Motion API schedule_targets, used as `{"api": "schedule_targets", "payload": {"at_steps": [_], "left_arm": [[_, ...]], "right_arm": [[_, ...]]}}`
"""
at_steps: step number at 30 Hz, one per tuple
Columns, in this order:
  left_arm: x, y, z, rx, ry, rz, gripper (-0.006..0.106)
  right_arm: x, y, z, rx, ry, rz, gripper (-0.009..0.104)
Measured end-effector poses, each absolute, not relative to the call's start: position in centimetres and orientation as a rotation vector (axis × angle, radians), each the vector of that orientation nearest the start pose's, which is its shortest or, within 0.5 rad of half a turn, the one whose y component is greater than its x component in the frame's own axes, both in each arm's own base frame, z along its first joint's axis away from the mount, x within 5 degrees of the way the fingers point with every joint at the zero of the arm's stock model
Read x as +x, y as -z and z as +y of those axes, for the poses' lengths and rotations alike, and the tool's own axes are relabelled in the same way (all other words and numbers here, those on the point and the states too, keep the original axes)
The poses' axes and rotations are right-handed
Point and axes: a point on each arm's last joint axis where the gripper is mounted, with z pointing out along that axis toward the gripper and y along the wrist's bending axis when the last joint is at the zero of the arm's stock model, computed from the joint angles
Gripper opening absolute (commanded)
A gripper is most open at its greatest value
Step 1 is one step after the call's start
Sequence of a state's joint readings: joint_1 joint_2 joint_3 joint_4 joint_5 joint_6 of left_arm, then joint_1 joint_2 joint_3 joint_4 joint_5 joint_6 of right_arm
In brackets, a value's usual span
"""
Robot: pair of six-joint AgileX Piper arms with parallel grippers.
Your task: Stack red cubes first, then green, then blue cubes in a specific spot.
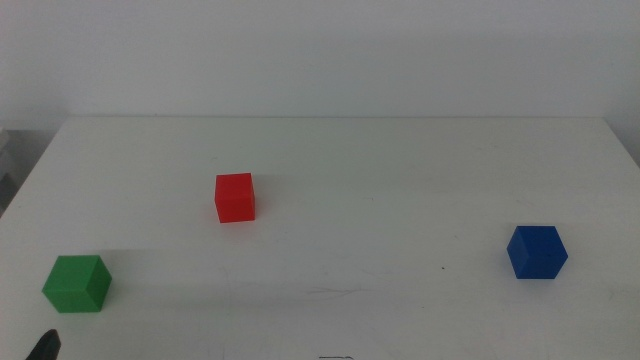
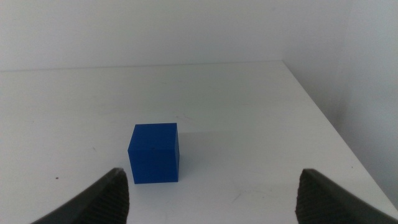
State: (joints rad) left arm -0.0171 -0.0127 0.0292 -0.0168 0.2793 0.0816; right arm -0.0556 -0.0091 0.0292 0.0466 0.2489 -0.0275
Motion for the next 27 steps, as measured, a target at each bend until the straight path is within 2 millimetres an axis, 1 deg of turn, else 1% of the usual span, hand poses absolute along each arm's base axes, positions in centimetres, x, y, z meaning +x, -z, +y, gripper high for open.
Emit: {"api": "schedule_targets", "payload": {"at_steps": [2,5,7,10,13,20,22,27], "left_arm": [[5.5,-18.2,-0.1,0.078,-0.030,1.801,0.093],[5.6,-19.9,-0.2,0.083,-0.027,1.890,0.093],[5.8,-21.6,-0.2,0.088,-0.025,1.963,0.093],[6.4,-24.3,-0.2,0.089,-0.022,2.014,0.093],[7.2,-26.5,-0.2,0.089,-0.018,2.066,0.093],[9.4,-30.8,-0.3,0.030,0.025,2.262,0.093],[10.6,-31.8,-0.3,0.028,0.026,2.300,0.093],[13.7,-32.6,-0.8,-0.006,0.099,2.405,0.093]], "right_arm": [[5.5,-18.1,-0.2,0.056,0.018,1.751,0.094],[5.5,-18.1,-0.2,0.056,0.018,1.751,0.094],[5.5,-18.1,-0.2,0.056,0.018,1.751,0.094],[5.5,-18.1,-0.2,0.056,0.018,1.751,0.094],[5.5,-18.1,-0.2,0.056,0.018,1.751,0.094],[5.5,-18.1,-0.2,0.056,0.018,1.751,0.094],[5.5,-18.1,-0.2,0.056,0.018,1.751,0.094],[5.5,-18.1,-0.2,0.056,0.017,1.751,0.094]]}}
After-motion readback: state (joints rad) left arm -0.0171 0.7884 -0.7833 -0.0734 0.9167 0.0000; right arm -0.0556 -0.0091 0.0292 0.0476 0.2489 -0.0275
